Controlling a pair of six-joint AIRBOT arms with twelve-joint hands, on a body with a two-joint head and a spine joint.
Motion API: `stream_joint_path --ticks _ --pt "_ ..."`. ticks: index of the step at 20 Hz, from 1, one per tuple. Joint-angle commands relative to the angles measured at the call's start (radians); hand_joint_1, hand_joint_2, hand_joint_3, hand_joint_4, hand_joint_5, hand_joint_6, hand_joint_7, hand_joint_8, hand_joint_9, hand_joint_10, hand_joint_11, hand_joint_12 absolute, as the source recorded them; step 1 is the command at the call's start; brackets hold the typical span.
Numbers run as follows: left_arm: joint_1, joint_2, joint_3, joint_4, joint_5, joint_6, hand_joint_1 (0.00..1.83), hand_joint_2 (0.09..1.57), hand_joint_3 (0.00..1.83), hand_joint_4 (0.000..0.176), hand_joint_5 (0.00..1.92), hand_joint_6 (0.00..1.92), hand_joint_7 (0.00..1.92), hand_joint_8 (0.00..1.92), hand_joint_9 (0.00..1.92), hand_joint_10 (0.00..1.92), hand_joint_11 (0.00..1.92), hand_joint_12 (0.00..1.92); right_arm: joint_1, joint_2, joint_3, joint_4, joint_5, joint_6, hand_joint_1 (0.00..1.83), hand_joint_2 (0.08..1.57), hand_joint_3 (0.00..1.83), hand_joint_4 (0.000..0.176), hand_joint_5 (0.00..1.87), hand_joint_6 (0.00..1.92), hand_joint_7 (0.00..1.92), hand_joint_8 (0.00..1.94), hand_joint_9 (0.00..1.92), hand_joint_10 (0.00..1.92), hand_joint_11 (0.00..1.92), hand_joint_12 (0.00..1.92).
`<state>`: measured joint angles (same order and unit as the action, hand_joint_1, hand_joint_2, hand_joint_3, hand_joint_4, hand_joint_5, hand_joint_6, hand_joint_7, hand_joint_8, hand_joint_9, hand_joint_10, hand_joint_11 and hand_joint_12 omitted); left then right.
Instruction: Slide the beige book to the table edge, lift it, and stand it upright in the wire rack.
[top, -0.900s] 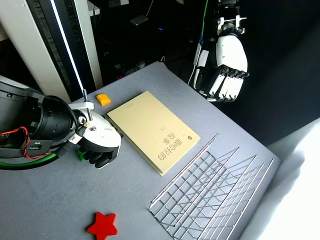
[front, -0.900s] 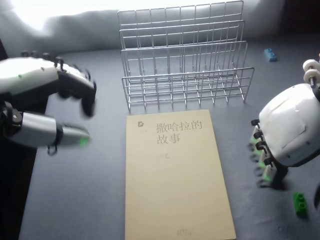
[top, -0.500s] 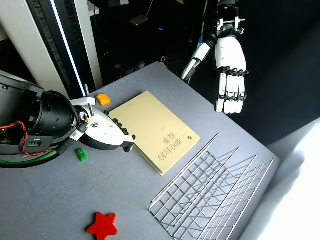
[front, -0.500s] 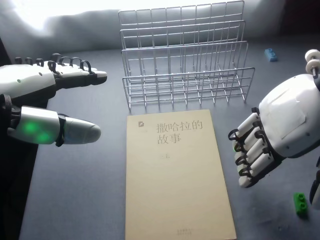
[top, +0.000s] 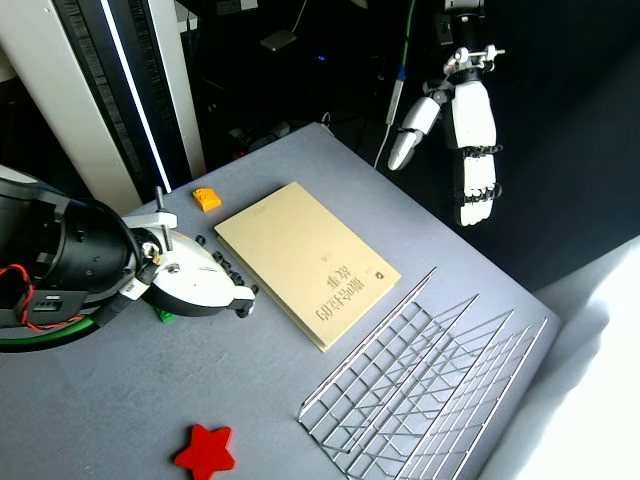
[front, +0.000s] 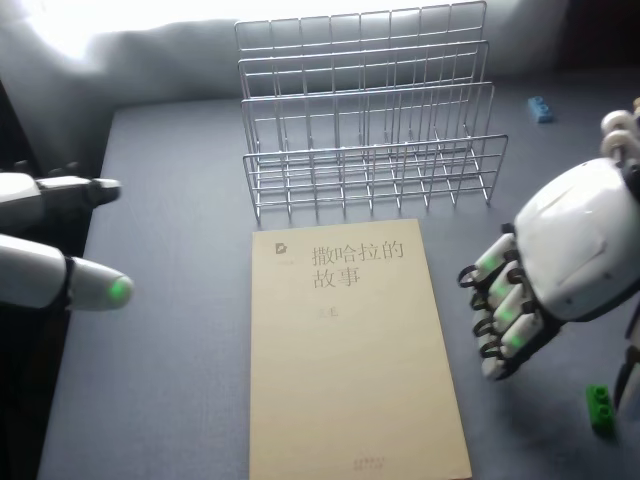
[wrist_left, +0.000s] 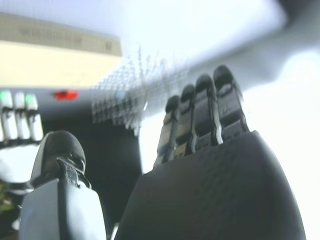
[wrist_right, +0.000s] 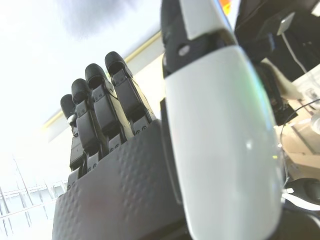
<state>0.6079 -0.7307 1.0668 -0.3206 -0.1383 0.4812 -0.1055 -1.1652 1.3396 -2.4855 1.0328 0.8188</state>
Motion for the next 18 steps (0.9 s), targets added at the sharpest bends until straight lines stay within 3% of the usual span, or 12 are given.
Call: stream_joint_path --ticks 1,2,4,5,7,10,13,15,18 --pt "0.007 0.012 0.009 -0.089 -0.118 0.049 0.92 1.05 0.0 0.0 0.0 0.0 0.0 0.0 0.0 0.0 0.0 0.05 0.004 -0.005 0.011 0.043 -0.011 0.007 0.2 1.1 0.0 0.0 0.27 0.01 0.27 0.01 0.27 0.01 0.0 0.6" --pt "0.035 0.012 0.01 -0.211 -0.158 0.107 0.94 1.05 0.0 0.0 0.0 0.0 0.0 0.0 0.0 0.0 0.0 0.04 0.004 -0.023 0.017 0.034 -0.015 0.008 0.2 1.1 0.0 0.0 0.27 0.01 0.28 0.01 0.27 0.01 0.0 0.61" --pt "0.07 0.012 0.006 -0.337 -0.193 0.168 0.98 1.06 0.01 0.0 0.0 0.0 0.0 0.0 0.0 0.0 0.0 0.01 0.004 -0.04 0.018 0.019 -0.023 0.015 0.19 1.1 0.0 0.0 0.27 0.0 0.27 0.0 0.27 0.01 0.0 0.6" --pt "0.093 0.012 0.003 -0.378 -0.21 0.172 1.11 1.06 0.0 0.0 0.0 0.0 0.0 0.0 0.0 0.0 0.0 0.0 0.004 -0.049 0.018 0.013 -0.027 0.019 0.2 1.11 0.0 0.0 0.24 0.0 0.25 0.0 0.25 0.0 0.0 0.6" --pt "0.14 0.014 0.001 -0.431 -0.247 0.172 1.18 1.08 0.01 0.0 0.0 0.0 0.0 0.0 0.0 0.0 0.0 0.0 0.002 -0.068 0.018 0.002 -0.036 0.029 0.21 1.11 0.0 0.0 0.25 0.0 0.25 0.0 0.26 0.0 0.0 0.64" --pt "0.216 0.026 -0.001 -0.438 -0.298 0.108 1.19 1.08 0.0 0.0 0.01 0.0 0.0 0.0 0.0 0.0 0.0 0.0 0.0 -0.101 0.018 0.0 -0.051 0.06 0.19 1.12 0.0 0.0 0.24 0.0 0.26 0.0 0.27 0.0 0.0 0.69" --pt "0.295 0.041 -0.003 -0.438 -0.386 0.047 1.2 1.08 0.0 0.0 0.0 0.0 0.0 0.0 0.0 0.0 0.0 0.0 0.001 -0.136 0.018 -0.002 -0.068 0.084 0.19 1.13 0.0 0.0 0.22 0.0 0.24 0.0 0.23 0.0 0.0 0.61" --pt "0.342 0.042 -0.007 -0.438 -0.495 0.023 1.16 1.11 0.01 0.0 0.0 0.0 0.0 0.0 0.0 0.0 0.0 0.0 0.002 -0.163 0.023 -0.005 -0.079 0.09 0.22 1.13 0.0 0.0 0.22 0.0 0.22 0.0 0.22 0.0 0.0 0.6" --pt "0.385 0.048 -0.003 -0.424 -0.47 -0.078 1.15 1.1 0.0 0.0 0.0 0.0 0.0 0.0 0.0 0.0 0.0 0.0 0.003 -0.197 0.026 -0.006 -0.094 0.101 0.22 1.13 0.0 0.0 0.21 0.0 0.23 0.0 0.23 0.0 0.0 0.63"
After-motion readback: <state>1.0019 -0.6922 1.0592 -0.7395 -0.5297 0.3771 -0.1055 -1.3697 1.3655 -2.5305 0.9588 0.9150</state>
